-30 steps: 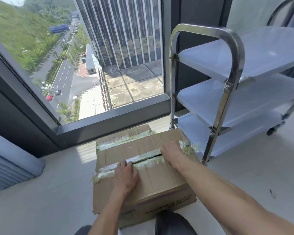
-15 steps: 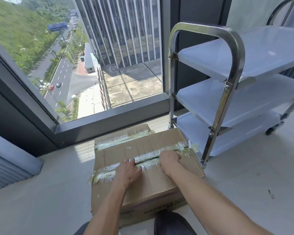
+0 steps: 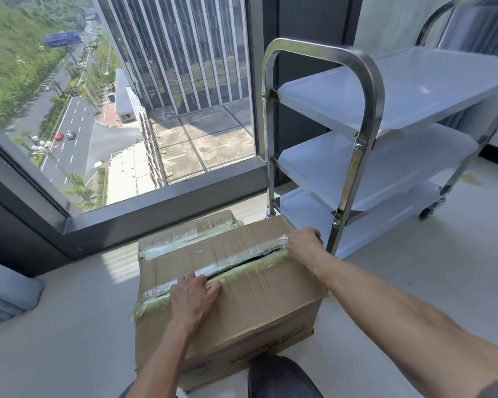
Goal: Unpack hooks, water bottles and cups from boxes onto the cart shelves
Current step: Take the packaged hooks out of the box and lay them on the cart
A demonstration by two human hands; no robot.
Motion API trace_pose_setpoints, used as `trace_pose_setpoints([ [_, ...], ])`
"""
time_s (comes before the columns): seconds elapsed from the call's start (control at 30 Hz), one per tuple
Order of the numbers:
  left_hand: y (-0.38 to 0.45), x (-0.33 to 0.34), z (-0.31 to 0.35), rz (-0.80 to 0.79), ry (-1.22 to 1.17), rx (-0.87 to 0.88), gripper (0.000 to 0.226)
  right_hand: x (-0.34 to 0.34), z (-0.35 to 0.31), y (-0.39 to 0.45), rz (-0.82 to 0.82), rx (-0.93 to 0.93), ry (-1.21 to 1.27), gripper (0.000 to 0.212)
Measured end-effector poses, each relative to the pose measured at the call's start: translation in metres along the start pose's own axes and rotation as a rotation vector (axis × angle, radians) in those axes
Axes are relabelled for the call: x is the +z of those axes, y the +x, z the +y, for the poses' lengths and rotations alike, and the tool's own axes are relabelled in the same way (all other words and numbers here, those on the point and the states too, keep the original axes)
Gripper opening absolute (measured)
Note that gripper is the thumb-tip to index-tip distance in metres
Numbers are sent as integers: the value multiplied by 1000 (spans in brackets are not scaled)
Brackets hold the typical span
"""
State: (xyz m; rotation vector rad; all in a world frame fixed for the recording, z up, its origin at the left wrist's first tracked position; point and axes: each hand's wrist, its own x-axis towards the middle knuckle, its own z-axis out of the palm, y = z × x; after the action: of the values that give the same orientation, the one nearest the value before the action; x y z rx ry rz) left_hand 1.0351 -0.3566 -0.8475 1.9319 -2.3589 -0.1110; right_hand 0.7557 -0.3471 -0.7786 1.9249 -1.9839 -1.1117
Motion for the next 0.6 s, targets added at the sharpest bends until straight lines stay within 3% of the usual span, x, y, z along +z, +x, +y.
trace_pose_setpoints([
  [0.23,-28,-26,9,239,-76,56,45,-25,-12,-16,-115,120,-132,24],
  [0.4,-70,-41,16,339,-55,67,39,-52,2,-29,-194,243,4,24],
  [0.53,-122,-47,28,356,-117,95,34,-72,9,-30,9,239,265,44],
  [0.6,-160,-37,29,161,-108,74,37,-81,-9,-27,160,210,480,37],
])
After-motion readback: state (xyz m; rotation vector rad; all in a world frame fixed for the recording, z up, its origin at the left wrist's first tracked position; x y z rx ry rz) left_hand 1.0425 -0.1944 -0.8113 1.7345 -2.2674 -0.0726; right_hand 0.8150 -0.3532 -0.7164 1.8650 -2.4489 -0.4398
